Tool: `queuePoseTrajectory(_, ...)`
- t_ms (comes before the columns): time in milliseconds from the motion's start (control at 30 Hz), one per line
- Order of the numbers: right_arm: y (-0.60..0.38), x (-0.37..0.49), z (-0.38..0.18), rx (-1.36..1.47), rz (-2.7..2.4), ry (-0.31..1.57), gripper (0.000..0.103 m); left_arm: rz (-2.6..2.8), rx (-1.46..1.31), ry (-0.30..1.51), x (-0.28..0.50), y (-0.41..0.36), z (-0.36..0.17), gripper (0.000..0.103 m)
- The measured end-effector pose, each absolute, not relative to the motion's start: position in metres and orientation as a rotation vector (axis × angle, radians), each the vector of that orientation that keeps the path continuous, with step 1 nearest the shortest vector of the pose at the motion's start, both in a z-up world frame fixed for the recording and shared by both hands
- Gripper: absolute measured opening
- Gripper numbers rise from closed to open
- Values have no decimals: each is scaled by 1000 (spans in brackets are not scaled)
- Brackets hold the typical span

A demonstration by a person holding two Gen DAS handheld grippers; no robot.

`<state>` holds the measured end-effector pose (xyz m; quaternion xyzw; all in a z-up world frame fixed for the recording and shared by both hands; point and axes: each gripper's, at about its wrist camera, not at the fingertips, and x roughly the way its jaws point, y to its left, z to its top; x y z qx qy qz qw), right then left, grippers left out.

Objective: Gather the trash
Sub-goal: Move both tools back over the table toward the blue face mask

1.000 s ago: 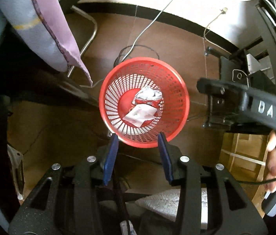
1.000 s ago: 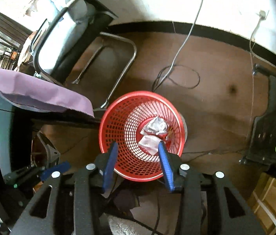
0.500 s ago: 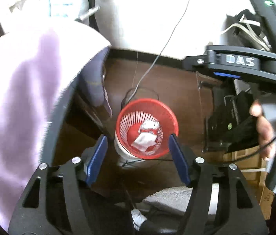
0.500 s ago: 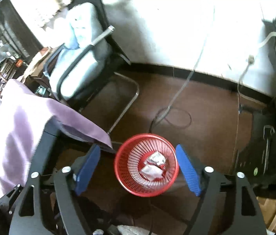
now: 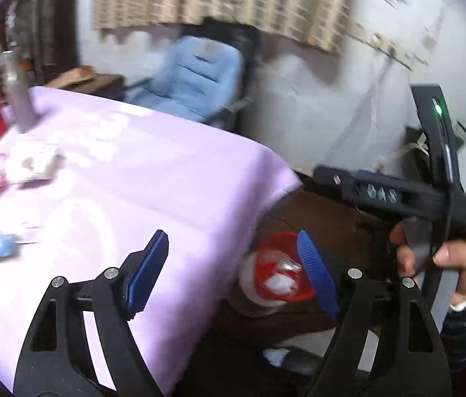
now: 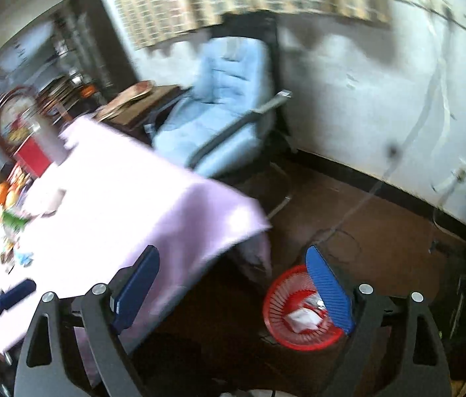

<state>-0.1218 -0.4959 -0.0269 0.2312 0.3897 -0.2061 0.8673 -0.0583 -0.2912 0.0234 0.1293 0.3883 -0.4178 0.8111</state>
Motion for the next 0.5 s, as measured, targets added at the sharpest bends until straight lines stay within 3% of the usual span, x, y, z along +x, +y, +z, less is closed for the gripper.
queuePoseTrajectory(500,-317,3,32,194,-54,818,94,-518,86,810,51,-122,68,81)
